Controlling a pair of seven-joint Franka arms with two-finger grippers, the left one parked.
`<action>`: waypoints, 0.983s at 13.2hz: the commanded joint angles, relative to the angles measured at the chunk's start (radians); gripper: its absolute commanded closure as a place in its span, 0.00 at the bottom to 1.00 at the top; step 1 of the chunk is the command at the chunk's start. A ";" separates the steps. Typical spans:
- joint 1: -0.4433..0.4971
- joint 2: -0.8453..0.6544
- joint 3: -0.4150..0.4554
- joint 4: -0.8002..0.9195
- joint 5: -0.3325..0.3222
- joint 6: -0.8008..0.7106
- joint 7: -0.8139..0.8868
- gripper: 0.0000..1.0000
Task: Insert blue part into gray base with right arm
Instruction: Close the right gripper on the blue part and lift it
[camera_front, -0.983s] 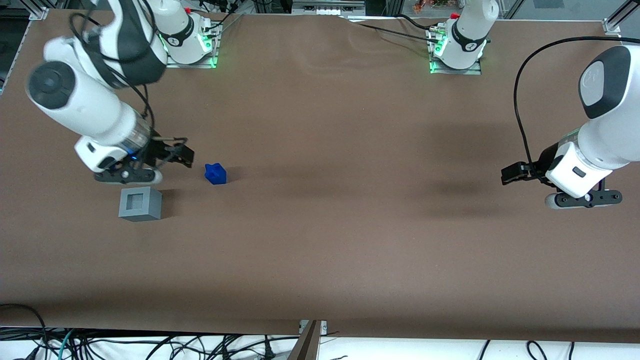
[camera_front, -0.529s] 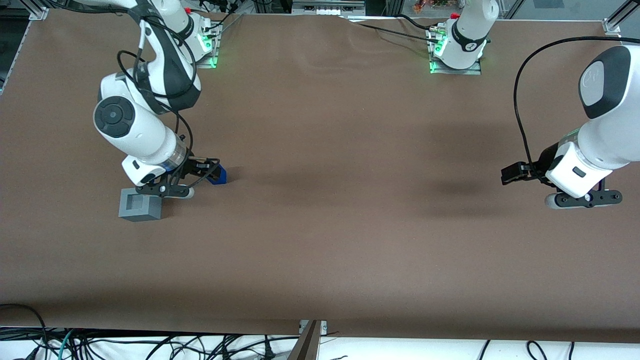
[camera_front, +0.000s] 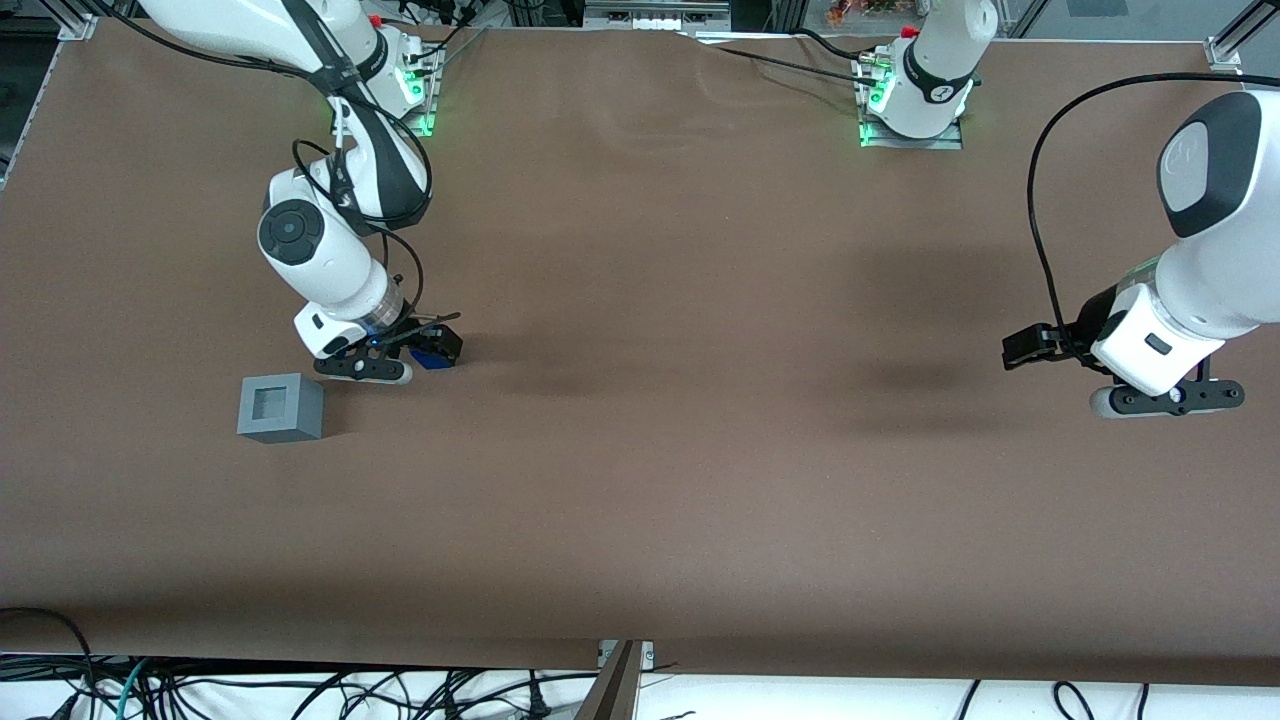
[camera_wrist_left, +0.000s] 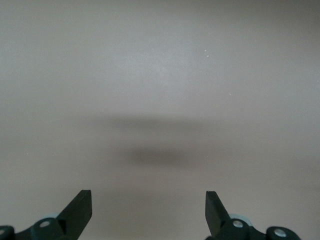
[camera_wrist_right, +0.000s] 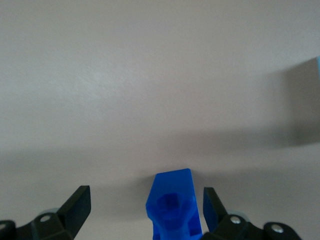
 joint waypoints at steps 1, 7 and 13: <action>-0.002 -0.007 0.001 -0.045 -0.014 0.040 0.035 0.01; -0.001 0.013 0.001 -0.077 -0.016 0.059 0.047 0.04; -0.002 0.036 0.001 -0.080 -0.037 0.060 0.044 0.38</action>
